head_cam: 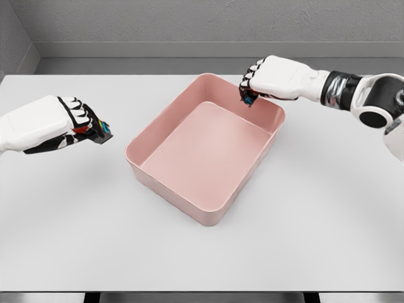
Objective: Put the industrial switch in the basket with both arms
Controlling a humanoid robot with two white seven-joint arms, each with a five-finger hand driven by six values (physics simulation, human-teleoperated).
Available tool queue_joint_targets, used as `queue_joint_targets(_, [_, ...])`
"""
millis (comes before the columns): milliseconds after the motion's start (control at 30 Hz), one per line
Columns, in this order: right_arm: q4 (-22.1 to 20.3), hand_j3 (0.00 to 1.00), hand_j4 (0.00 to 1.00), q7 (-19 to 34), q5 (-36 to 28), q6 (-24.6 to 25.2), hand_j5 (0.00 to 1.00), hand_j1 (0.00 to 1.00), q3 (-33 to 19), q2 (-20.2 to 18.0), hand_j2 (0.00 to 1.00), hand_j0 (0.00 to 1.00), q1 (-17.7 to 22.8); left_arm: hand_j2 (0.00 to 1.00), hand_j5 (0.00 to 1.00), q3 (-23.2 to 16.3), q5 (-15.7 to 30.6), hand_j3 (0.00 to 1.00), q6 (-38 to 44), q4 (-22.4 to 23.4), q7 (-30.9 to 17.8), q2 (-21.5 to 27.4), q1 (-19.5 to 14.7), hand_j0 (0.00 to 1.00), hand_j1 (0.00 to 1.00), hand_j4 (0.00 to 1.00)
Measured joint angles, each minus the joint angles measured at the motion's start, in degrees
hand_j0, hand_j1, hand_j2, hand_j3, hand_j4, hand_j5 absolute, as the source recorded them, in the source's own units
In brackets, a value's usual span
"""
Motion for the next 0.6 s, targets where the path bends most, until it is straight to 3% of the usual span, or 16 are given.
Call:
queue_joint_targets(233, [-3.0,0.49,0.49,-0.1,-0.1,0.1,0.49,0.49,2.9,0.0,0.49,0.49,0.0,0.53,0.53,-1.9,-0.1,0.53,0.0,-0.6,-0.1,-1.4,-3.3,0.53,0.53,0.53])
queue_joint_targets(367, [-4.2,0.52,0.52,-0.1,-0.1,0.0,0.52,0.52,4.1,-0.1,0.52,0.52,0.1,0.53,0.53,-2.7,-0.1,0.53,0.0,-1.1,-0.1,-1.8,-3.6,0.53,0.53,0.53])
queue_joint_targets(433, [-4.5,0.77,0.77,-0.1,-0.1,0.0,0.77,0.77,4.4,-0.2,0.77,0.77,0.1,0.53,0.53,-3.0,-0.1,0.53,0.0,-1.4,-0.1,-2.0,-4.3,0.53,0.53,0.53])
queue_joint_targets(500, [-4.6,0.96,0.96,-0.2,-0.1,0.1,0.96,0.96,4.5,-0.2,0.96,0.96,0.0,0.53,0.53,-3.2,-0.1,0.53,0.0,-1.7,-0.1,-2.1,-4.5,0.53,0.53,0.53])
queue_joint_targets(600, [-4.7,1.00,1.00,-0.5,-0.1,0.4,1.00,1.00,4.5,-0.3,1.00,1.00,0.0,0.53,0.53,-4.0,0.0,0.53,0.0,-2.0,-0.1,-2.7,-6.9,0.53,0.53,0.53])
